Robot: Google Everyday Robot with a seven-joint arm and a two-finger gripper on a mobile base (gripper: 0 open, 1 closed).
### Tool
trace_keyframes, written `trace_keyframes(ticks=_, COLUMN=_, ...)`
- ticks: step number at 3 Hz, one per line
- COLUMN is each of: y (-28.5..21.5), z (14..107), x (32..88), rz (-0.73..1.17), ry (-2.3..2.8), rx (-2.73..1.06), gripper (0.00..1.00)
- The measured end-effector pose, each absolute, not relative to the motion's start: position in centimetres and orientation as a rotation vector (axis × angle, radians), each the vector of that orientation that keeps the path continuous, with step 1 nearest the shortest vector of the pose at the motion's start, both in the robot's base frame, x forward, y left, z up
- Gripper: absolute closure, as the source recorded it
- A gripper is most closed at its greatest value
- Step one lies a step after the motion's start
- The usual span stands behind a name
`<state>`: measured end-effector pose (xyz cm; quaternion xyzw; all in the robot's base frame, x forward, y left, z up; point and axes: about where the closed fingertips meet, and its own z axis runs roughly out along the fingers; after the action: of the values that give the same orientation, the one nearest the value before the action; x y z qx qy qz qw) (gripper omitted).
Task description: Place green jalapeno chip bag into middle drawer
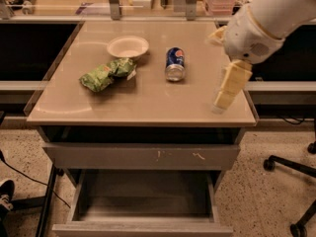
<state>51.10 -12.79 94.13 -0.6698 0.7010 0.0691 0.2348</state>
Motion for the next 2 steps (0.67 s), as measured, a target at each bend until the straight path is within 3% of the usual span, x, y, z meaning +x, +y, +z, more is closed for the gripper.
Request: trace_keyframes(ticks=2, y=-0.7, z=92.6, x=57.0, rz=0.365, ry=1.613, rx=-1.944, gripper=0.0)
